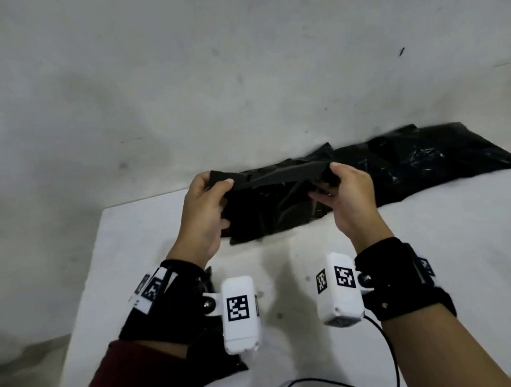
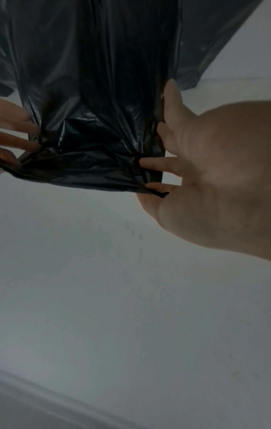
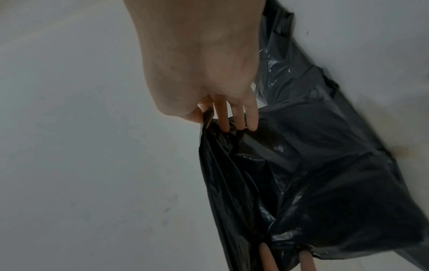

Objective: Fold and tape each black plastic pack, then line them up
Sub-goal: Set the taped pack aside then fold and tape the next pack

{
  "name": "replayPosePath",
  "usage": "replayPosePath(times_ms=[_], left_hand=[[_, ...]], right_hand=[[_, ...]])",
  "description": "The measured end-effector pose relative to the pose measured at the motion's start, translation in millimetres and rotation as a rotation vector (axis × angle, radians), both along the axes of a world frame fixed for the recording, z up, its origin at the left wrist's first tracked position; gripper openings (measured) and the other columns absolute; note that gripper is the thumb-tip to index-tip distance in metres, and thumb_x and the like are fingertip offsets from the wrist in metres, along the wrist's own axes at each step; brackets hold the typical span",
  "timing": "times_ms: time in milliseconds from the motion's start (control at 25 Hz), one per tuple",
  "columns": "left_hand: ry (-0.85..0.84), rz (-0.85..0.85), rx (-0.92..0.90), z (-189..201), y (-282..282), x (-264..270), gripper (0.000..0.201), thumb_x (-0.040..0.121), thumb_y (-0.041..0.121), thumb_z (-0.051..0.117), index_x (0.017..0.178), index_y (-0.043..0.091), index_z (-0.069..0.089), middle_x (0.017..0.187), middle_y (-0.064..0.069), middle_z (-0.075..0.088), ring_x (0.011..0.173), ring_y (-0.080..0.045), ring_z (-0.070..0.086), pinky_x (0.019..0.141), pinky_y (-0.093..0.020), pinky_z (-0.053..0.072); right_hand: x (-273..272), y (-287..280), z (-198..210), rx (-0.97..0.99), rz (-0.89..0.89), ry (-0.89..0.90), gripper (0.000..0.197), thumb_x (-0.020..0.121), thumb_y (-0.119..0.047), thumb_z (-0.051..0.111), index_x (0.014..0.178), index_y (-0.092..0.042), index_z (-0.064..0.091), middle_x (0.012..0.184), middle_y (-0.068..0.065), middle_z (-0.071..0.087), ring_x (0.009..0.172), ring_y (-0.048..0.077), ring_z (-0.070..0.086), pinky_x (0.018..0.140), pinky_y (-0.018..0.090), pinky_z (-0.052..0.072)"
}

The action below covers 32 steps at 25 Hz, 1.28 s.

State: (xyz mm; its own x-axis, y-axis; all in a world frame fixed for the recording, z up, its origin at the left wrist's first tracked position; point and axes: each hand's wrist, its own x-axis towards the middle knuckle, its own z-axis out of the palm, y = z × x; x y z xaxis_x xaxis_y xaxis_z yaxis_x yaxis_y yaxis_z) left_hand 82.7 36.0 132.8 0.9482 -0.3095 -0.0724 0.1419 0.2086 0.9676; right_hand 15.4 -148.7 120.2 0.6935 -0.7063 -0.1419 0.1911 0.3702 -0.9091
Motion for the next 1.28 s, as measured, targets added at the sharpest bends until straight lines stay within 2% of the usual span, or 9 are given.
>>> replayPosePath(times_ms=[200,320,480,640,760,840,1080,1200,1280], left_hand=[[0.04,0.021,-0.05,-13.9,-62.3,-17.7,0.019,0.09,0.007,0.053,0.084,0.024,0.052,0.084,0.006,0.063,0.079,-0.009,0.06,0.063,-0.028,0.045],[0.002,0.059,-0.06,-34.1,-81.1,-41.7,0.018,0.09,0.006,0.055,0.094,0.023,0.056,0.093,0.005,0.066,0.086,-0.005,0.063,0.07,-0.02,0.049],[0.178,0.064,0.099,-94.5,-70.8,-100.6,0.02,0.089,0.006,0.056,0.107,0.015,0.058,0.106,0.0,0.066,0.102,-0.02,0.061,0.085,-0.035,0.05],[0.457,0.081,0.24,-144.0,-55.4,-154.5,0.012,0.082,0.001,0.063,0.092,0.006,0.063,0.095,-0.014,0.066,0.082,-0.025,0.063,0.067,-0.031,0.05],[0.529,0.1,0.249,-152.6,-57.7,-165.8,0.013,0.084,0.021,0.065,0.088,0.008,0.066,0.084,-0.01,0.068,0.075,-0.023,0.062,0.06,-0.03,0.049],[0.514,0.177,0.276,-154.9,-59.3,-163.5,0.02,0.087,0.026,0.061,0.086,0.008,0.067,0.08,-0.01,0.068,0.071,-0.022,0.061,0.053,-0.028,0.048],[0.403,0.258,0.514,-172.4,-53.0,-166.4,0.018,0.085,0.006,0.065,0.073,-0.007,0.065,0.068,-0.019,0.063,0.053,-0.023,0.059,0.042,-0.022,0.05],[0.242,0.222,0.765,-171.0,-52.1,-169.4,0.025,0.085,0.016,0.067,0.067,-0.002,0.066,0.056,-0.013,0.064,0.048,-0.02,0.057,0.051,-0.026,0.049],[0.054,0.274,0.946,-166.6,-50.4,-168.1,0.031,0.087,0.025,0.063,0.068,0.0,0.064,0.061,-0.011,0.066,0.061,-0.025,0.061,0.065,-0.032,0.048]], right_hand=[[-13.0,-60.7,-12.7,0.015,0.032,0.018,0.024,0.097,-0.007,0.042,0.078,-0.01,0.056,0.082,0.007,0.056,0.091,0.028,0.056,0.082,0.043,0.051],[-29.2,-87.6,-29.3,0.009,0.064,0.021,0.026,0.097,-0.004,0.042,0.075,-0.008,0.057,0.08,0.008,0.058,0.085,0.023,0.057,0.084,0.042,0.052],[-81.7,-109.1,-86.5,0.001,0.162,0.322,0.023,0.089,0.005,0.045,0.07,-0.004,0.056,0.076,0.012,0.056,0.072,0.024,0.055,0.067,0.038,0.052],[-139.4,-119.7,-134.3,-0.014,0.424,0.637,0.015,0.083,0.007,0.047,0.075,0.008,0.06,0.071,0.022,0.06,0.056,0.031,0.059,0.057,0.035,0.054],[-150.7,-129.1,-141.1,-0.059,0.518,0.654,0.02,0.087,-0.004,0.051,0.079,0.009,0.063,0.066,0.025,0.064,0.05,0.029,0.06,0.051,0.031,0.051],[-149.0,-133.4,-140.9,-0.133,0.534,0.641,0.021,0.089,-0.012,0.058,0.077,0.005,0.063,0.064,0.021,0.066,0.048,0.027,0.061,0.049,0.028,0.051],[-153.7,-134.8,-151.9,-0.495,0.557,0.698,0.024,0.084,-0.002,0.066,0.062,-0.006,0.057,0.056,0.007,0.059,0.037,0.012,0.056,0.041,0.021,0.048],[-154.7,-134.5,-150.8,-0.603,0.597,0.743,0.021,0.082,-0.006,0.069,0.063,-0.005,0.059,0.053,0.004,0.057,0.041,0.012,0.055,0.049,0.026,0.052],[-154.2,-135.1,-147.9,-0.761,0.566,0.781,0.021,0.083,-0.015,0.068,0.073,0.003,0.063,0.062,0.006,0.06,0.056,0.017,0.056,0.063,0.031,0.05]])
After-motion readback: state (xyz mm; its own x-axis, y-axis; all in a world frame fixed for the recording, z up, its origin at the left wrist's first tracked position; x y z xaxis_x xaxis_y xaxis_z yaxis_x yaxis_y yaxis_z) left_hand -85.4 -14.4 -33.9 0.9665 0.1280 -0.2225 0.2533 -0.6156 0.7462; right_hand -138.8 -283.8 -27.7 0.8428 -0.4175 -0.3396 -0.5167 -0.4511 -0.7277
